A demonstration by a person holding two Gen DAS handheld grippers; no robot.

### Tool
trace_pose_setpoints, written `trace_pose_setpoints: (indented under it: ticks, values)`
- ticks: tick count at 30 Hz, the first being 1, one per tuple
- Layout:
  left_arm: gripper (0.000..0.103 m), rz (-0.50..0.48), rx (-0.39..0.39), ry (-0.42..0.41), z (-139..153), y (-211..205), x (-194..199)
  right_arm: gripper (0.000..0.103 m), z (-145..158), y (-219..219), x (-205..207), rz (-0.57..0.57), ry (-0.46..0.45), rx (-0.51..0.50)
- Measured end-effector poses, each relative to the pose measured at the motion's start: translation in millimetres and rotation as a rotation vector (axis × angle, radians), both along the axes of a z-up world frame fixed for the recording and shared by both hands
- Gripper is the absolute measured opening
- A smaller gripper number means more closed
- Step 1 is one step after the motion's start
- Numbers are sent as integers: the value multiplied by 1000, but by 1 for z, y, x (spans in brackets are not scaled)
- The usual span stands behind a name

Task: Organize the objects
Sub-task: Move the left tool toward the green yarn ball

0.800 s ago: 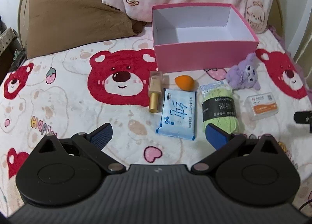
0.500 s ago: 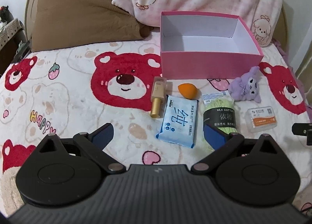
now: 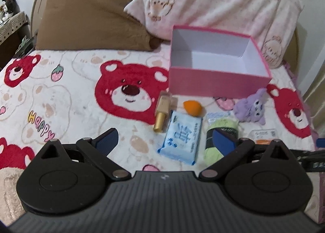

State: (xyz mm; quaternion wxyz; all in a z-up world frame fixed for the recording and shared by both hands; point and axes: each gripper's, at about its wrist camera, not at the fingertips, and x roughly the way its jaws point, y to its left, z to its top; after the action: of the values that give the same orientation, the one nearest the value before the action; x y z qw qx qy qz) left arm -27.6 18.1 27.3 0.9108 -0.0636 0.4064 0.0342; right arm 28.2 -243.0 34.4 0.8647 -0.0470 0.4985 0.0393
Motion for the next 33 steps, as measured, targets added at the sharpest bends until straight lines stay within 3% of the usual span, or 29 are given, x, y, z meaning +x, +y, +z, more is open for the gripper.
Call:
trace_pose_setpoints:
  ticks: [5, 11, 18, 27, 33]
  values:
    - [101, -7, 11, 4, 2, -6, 1, 100, 1, 4, -2, 16, -24, -1]
    - [100, -1, 55, 12, 0, -9, -1, 100, 0, 1, -2, 1, -44, 74]
    - [100, -7, 59, 22, -1, -10, -1, 100, -6, 1, -1, -11, -37, 55]
    - [101, 27, 5, 61, -12, -7, 3, 99, -9, -12, 1, -47, 12, 194]
    - [101, -90, -43, 106, -17, -8, 23, 99, -7, -13, 5, -19, 52, 224]
